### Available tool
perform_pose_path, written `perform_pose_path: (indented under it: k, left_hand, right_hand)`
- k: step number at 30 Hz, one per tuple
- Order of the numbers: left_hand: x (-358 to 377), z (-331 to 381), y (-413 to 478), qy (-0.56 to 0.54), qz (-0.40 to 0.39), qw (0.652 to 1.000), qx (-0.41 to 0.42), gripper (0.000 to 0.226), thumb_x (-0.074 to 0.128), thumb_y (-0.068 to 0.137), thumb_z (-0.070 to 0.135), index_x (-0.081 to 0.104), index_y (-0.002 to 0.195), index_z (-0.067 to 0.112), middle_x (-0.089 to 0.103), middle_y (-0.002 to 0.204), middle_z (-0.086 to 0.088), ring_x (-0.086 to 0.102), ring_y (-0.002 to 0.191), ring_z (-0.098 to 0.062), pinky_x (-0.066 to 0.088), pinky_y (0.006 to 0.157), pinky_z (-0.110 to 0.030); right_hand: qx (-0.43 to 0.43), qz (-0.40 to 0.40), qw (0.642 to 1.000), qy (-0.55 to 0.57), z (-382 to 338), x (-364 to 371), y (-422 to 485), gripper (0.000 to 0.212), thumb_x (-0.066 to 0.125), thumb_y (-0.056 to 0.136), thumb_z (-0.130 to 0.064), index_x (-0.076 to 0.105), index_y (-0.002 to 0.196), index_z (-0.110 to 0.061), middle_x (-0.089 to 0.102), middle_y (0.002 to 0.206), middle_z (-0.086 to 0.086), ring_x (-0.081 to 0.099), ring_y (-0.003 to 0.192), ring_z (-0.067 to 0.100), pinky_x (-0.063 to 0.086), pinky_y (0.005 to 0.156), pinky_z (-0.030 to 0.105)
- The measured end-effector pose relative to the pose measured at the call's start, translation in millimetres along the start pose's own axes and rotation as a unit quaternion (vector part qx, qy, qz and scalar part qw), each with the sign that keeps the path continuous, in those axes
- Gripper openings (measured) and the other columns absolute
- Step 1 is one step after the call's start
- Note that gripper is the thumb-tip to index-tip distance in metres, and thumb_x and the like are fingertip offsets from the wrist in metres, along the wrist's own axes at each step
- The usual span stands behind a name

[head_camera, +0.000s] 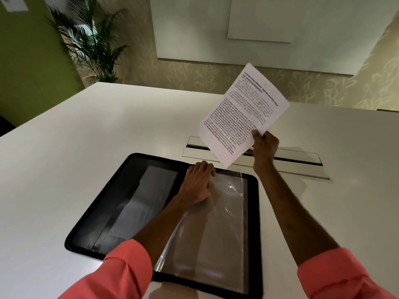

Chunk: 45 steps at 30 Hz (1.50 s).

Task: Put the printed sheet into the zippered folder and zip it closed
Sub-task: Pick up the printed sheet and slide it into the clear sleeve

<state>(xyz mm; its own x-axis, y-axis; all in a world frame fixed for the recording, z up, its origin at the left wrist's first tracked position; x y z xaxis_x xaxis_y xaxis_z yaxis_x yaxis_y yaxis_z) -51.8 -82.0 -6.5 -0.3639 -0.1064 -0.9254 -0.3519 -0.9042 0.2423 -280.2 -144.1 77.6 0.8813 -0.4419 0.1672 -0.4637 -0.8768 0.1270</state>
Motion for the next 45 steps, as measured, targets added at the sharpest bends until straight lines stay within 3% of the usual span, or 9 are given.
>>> perform_pose_path:
  k: [3,10,17,22,30,35,41,45]
  left_hand:
    - [2.6,4.9,-1.7,0.026,-0.012,0.999,0.015,0.049,0.076,0.082,0.013,0.048,0.12,0.029,0.054,0.126,0.003,0.055,0.119,-0.021,0.046,0.107,-0.039]
    - [1.9,12.8,-6.4,0.048,-0.02,0.998,0.035,0.046,0.071,0.087,0.017,0.051,0.128,0.025,0.059,0.135,-0.003,0.056,0.126,-0.028,0.045,0.109,-0.046]
    - [-1.2,10.9,-9.0,0.038,0.002,0.999,0.022,0.049,0.071,0.084,0.012,0.052,0.128,0.024,0.063,0.134,-0.002,0.058,0.127,-0.028,0.046,0.108,-0.043]
    - [-7.8,0.1,-5.9,0.027,0.036,0.999,-0.023,0.038,0.066,0.09,0.023,0.049,0.124,0.026,0.061,0.126,0.001,0.056,0.122,-0.023,0.049,0.106,-0.043]
    - [-11.9,-20.3,7.4,0.031,0.013,0.999,-0.041,0.027,0.066,0.094,0.03,0.057,0.119,0.024,0.06,0.124,0.0,0.053,0.12,-0.024,0.044,0.102,-0.04]
    - [-14.6,-24.3,15.7,0.051,-0.013,0.998,-0.018,0.023,0.061,0.095,0.027,0.063,0.118,0.022,0.061,0.126,-0.001,0.052,0.124,-0.025,0.044,0.102,-0.042]
    - [-18.8,-43.1,25.7,0.082,-0.035,0.996,-0.012,0.021,0.053,0.105,0.028,0.065,0.12,0.019,0.06,0.125,-0.004,0.055,0.12,-0.025,0.045,0.101,-0.044]
    - [-25.4,-59.4,26.4,0.084,-0.026,0.996,-0.021,0.022,0.053,0.106,0.031,0.064,0.12,0.018,0.058,0.124,-0.006,0.057,0.118,-0.028,0.049,0.099,-0.047]
  right_hand:
    - [0.0,-0.014,1.0,-0.011,7.5,11.9,1.0,0.015,0.067,0.102,-0.019,0.078,0.095,-0.026,0.081,0.099,0.004,0.078,0.094,0.028,0.066,0.076,0.059]
    - [0.029,-0.042,0.999,0.006,30.3,24.5,-10.5,0.012,0.067,0.104,-0.015,0.077,0.109,-0.018,0.081,0.105,0.008,0.079,0.098,0.029,0.068,0.072,0.049]
    - [0.016,-0.072,0.997,-0.026,35.1,18.5,-13.2,0.017,0.068,0.103,-0.015,0.077,0.118,-0.013,0.081,0.109,0.007,0.079,0.099,0.025,0.068,0.075,0.05]
    - [-0.006,-0.095,0.994,-0.061,36.4,10.2,-10.7,0.015,0.071,0.101,-0.016,0.078,0.113,-0.021,0.082,0.108,0.003,0.079,0.099,0.023,0.067,0.08,0.052]
    - [0.035,-0.121,0.985,-0.116,46.9,-7.1,-1.6,0.017,0.072,0.101,-0.022,0.077,0.117,-0.017,0.082,0.105,0.005,0.08,0.094,0.026,0.067,0.07,0.057]
    - [0.062,-0.162,0.976,-0.13,39.6,-1.6,2.9,0.018,0.07,0.102,-0.016,0.074,0.119,-0.01,0.08,0.105,0.011,0.079,0.095,0.031,0.067,0.062,0.043]
    - [0.066,-0.173,0.971,-0.154,36.6,0.9,10.2,0.02,0.07,0.102,-0.015,0.073,0.121,-0.009,0.079,0.105,0.011,0.079,0.093,0.03,0.067,0.064,0.044]
    - [0.077,-0.179,0.968,-0.158,34.8,-2.0,9.7,0.016,0.07,0.102,-0.014,0.072,0.118,-0.01,0.079,0.1,0.01,0.078,0.086,0.025,0.065,0.055,0.036]
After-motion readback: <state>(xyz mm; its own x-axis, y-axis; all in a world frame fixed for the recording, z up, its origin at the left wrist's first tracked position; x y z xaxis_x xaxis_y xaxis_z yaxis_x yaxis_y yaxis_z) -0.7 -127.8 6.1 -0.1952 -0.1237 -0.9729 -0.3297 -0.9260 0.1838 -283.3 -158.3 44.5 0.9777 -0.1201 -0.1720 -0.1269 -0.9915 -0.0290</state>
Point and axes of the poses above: each hand's wrist, its own y-axis towards the middle knuckle, its own x-axis out of the palm, z = x × y, the point moved 8 cm from there along y, towards the middle knuckle
